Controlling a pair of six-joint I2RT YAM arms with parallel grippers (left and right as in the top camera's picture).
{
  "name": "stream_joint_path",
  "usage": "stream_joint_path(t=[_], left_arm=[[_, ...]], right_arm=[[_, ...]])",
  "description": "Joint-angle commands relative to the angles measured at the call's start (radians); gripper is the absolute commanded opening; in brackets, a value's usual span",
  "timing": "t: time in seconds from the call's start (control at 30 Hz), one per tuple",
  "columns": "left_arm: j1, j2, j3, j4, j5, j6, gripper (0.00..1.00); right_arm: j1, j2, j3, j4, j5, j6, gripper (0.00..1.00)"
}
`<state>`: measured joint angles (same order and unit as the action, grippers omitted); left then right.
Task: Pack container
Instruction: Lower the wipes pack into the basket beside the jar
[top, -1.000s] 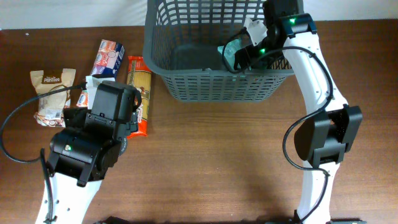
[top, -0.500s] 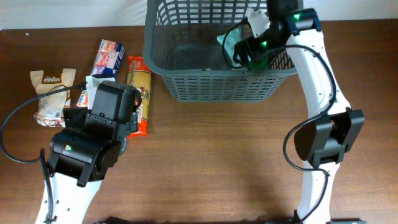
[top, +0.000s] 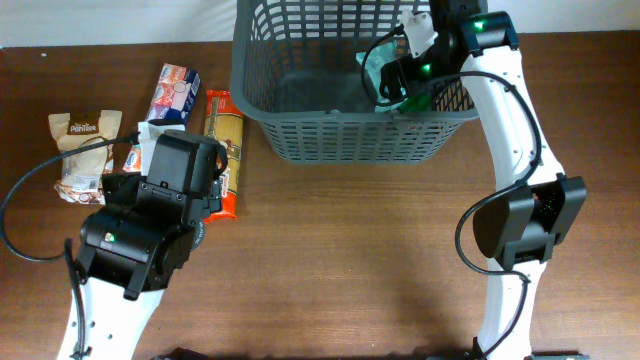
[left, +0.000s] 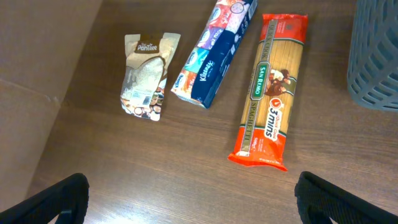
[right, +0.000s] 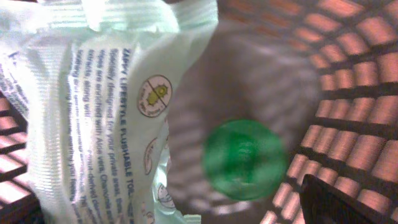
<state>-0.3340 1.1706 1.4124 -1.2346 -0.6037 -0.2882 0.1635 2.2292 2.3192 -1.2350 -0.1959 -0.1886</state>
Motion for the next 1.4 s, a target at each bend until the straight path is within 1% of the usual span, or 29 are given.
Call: stream_joint_path(t=[0.0, 0.07, 0.17, 0.2, 0.3, 0.37, 0.4, 0.47, 0.63, 0.67, 0.73, 0.8, 0.87, 0.97, 1.0, 1.03, 1.1, 1.13, 1.17, 1.2, 1.23, 1.27, 1.3, 1.37], left_arm=[[0.005, -0.005, 0.017, -0.001, -0.020, -0.017, 0.99], [0.005, -0.005, 0.017, -0.001, -0.021, -0.017, 0.99], [0.005, -0.005, 0.017, -0.001, -0.020, -0.017, 0.99], [0.005, -0.005, 0.017, -0.001, -0.021, -0.017, 0.99], [0.005, -0.005, 0.017, -0.001, -0.021, -0.017, 0.99], [0.005, -0.005, 0.017, -0.001, -0.021, -0.017, 0.99], [0.005, -0.005, 0.017, -0.001, -0.020, -0.017, 0.99], [0.005, -0.005, 0.017, -0.001, -0.021, -0.017, 0.99], [0.005, -0.005, 0.017, -0.001, -0.021, -0.017, 0.99], [0.005, -0.005, 0.017, -0.001, -0.021, -0.017, 0.99], [0.005, -0.005, 0.017, -0.001, -0.021, -0.017, 0.99], [0.005, -0.005, 0.017, -0.001, -0.020, -0.017, 0.99], [0.005, -0.005, 0.017, -0.001, -0.021, -0.017, 0.99], [0.005, -0.005, 0.017, -0.001, -0.021, -0.017, 0.99], [0.005, -0.005, 0.017, -0.001, -0.020, -0.017, 0.99], [0.005, -0.005, 0.017, -0.001, -0.021, -0.017, 0.99], [0.005, -0.005, 0.017, -0.001, -0.021, -0.017, 0.99], [0.005, -0.005, 0.017, -0.001, -0.021, -0.017, 0.99], [0.005, -0.005, 0.017, -0.001, -0.020, -0.017, 0.99], [0.005, -0.005, 0.017, -0.001, -0.020, -0.017, 0.99], [0.005, -0.005, 0.017, -0.001, -0.021, -0.017, 0.99], [0.005, -0.005, 0.017, -0.001, -0.021, -0.017, 0.99], [0.005, -0.005, 0.017, -0.001, -0.020, -0.017, 0.99], [0.005, -0.005, 0.017, -0.001, -0.021, -0.017, 0.99]], right_arm=[[0.000, -0.016, 0.024, -0.011, -0.275, -0.089, 0.99], [-0.001, -0.016, 0.024, 0.014, -0.264, -0.086, 0.99], [0.002, -0.016, 0.024, 0.037, -0.111, 0.039, 0.99], [0.002, -0.016, 0.024, 0.034, -0.089, 0.062, 0.99], [0.000, -0.016, 0.024, 0.017, -0.138, 0.063, 0.99], [-0.001, -0.016, 0.024, 0.022, -0.114, 0.072, 0.99], [-0.001, -0.016, 0.024, 0.024, -0.080, 0.095, 0.99], [-0.001, -0.016, 0.024, 0.024, 0.042, 0.185, 0.99], [0.000, -0.016, 0.024, 0.020, 0.017, 0.134, 0.99], [0.000, -0.016, 0.024, 0.021, 0.039, 0.142, 0.99], [0.000, -0.016, 0.024, 0.021, 0.134, 0.203, 0.99], [0.000, -0.016, 0.024, 0.020, 0.177, 0.249, 0.99], [0.000, -0.016, 0.024, 0.019, 0.080, 0.225, 0.99], [0.000, -0.016, 0.024, 0.011, -0.150, 0.077, 0.99], [0.000, -0.016, 0.024, 0.011, -0.192, 0.055, 0.99], [0.000, -0.016, 0.024, 0.020, -0.197, 0.058, 0.99], [0.000, -0.016, 0.024, 0.039, -0.174, 0.124, 1.00], [-0.001, -0.016, 0.024, 0.045, -0.164, 0.154, 0.89], [-0.002, -0.016, 0.024, 0.050, -0.149, 0.172, 0.82], [-0.002, -0.016, 0.024, 0.050, -0.145, 0.171, 0.82], [-0.002, -0.016, 0.024, 0.050, -0.135, 0.171, 0.86], [-0.002, -0.016, 0.024, 0.050, -0.132, 0.171, 0.95], [-0.002, -0.016, 0.024, 0.050, -0.132, 0.171, 0.99], [-0.002, -0.016, 0.024, 0.050, -0.133, 0.171, 0.99]])
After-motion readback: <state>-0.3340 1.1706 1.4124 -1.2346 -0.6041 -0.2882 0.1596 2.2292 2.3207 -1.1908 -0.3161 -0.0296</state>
